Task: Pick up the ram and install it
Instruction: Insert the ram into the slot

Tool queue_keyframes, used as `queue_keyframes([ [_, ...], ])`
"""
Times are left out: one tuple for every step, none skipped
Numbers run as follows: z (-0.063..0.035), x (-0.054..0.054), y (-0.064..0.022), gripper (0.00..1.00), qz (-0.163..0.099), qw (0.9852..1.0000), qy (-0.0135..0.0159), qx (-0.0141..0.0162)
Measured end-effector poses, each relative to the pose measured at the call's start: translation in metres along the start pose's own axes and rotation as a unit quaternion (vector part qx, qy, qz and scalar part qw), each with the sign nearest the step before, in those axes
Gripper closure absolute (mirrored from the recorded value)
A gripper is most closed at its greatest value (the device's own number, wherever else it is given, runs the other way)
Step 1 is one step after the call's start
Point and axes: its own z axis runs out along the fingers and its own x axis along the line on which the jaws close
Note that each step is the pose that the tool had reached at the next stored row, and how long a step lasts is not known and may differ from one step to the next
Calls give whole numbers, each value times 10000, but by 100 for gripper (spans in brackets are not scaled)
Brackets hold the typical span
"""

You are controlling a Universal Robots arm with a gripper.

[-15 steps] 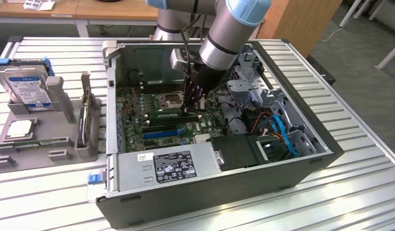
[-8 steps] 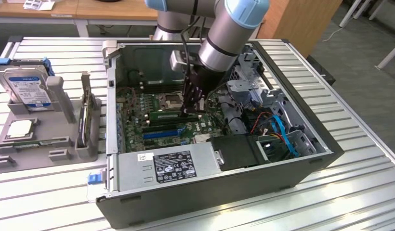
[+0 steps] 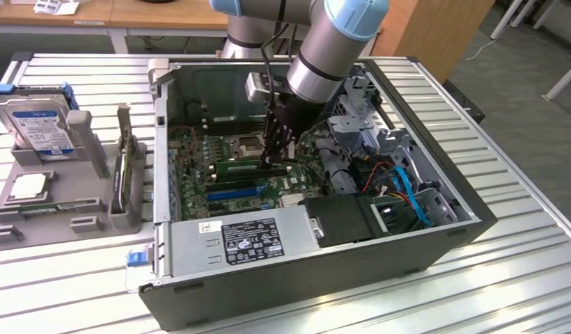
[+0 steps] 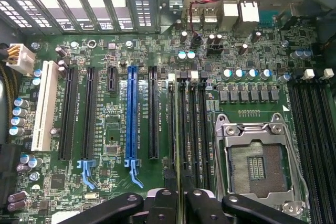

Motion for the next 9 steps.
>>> queue_keyframes([
  [0,0,-1,86,-1,10000,0,0],
  [0,2,-1,86,-1,10000,1,0],
  [0,2,-1,86,2,10000,8,0],
  [0,3,-1,86,3,10000,8,0],
  [0,3,-1,86,4,10000,10,0],
  [0,4,-1,86,4,10000,10,0],
  [0,4,-1,86,4,10000,9,0],
  [1,5,-1,86,4,10000,9,0],
  [1,5,-1,86,4,10000,9,0],
])
